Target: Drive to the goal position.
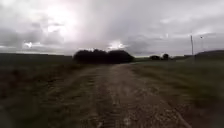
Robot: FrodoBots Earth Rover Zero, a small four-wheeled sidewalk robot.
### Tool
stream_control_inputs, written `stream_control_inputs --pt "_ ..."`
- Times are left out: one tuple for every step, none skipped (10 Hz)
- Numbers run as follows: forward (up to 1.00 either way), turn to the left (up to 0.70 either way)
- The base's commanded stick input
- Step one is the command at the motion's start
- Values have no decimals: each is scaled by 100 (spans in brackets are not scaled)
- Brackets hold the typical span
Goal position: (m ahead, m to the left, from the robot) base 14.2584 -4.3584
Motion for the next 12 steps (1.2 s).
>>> stream_control_inputs --pt "100 0" --pt "100 0" --pt "100 0" --pt "100 0" --pt "100 0" --pt "100 0" --pt "100 0" --pt "100 0" --pt "100 0" --pt "100 0" --pt "100 0" --pt "100 0"
